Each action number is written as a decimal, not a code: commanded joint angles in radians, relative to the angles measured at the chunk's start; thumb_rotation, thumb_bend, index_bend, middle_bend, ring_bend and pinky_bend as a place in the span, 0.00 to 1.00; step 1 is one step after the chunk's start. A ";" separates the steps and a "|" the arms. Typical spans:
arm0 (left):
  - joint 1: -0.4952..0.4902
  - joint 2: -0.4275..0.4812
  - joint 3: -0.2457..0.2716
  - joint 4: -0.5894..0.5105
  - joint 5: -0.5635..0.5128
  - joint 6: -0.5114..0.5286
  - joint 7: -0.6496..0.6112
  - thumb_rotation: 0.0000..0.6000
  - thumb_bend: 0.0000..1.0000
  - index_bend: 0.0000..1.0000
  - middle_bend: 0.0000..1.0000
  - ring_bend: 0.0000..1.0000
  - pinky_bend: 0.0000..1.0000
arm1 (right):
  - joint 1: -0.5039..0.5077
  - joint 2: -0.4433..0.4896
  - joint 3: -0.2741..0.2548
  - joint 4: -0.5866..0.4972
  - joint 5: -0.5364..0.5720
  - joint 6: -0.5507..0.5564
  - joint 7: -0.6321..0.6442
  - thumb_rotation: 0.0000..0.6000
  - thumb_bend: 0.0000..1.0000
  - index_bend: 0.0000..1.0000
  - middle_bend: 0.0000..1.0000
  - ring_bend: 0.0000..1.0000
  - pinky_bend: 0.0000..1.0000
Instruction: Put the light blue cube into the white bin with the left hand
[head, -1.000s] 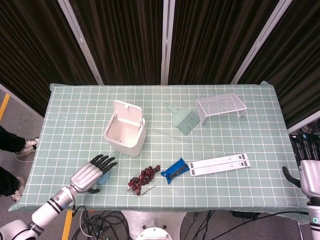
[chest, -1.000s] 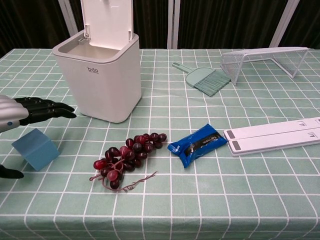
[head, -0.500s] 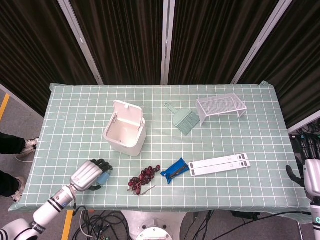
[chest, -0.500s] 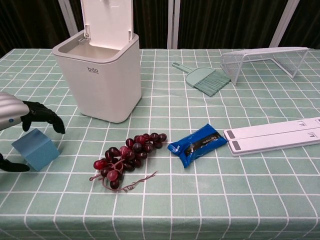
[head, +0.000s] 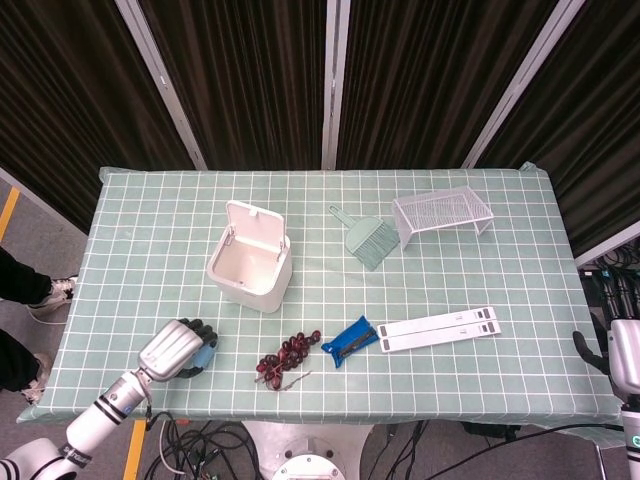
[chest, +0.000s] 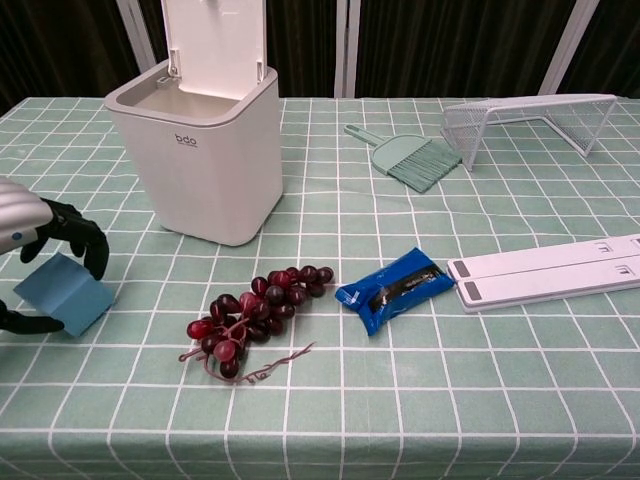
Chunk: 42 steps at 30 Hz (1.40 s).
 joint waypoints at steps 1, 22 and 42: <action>0.002 0.021 -0.006 -0.019 0.002 0.019 0.003 1.00 0.25 0.55 0.48 0.41 0.61 | 0.000 -0.001 0.000 0.001 -0.001 0.000 0.000 1.00 0.22 0.00 0.00 0.00 0.00; -0.008 0.371 -0.255 -0.316 -0.097 0.246 -0.145 1.00 0.25 0.55 0.48 0.41 0.61 | 0.015 -0.015 -0.007 -0.006 -0.018 -0.015 -0.025 1.00 0.22 0.00 0.00 0.00 0.00; -0.291 0.171 -0.365 -0.214 -0.211 -0.029 -0.185 1.00 0.25 0.53 0.47 0.41 0.60 | 0.022 -0.040 -0.017 0.028 -0.003 -0.049 -0.012 1.00 0.22 0.00 0.00 0.00 0.00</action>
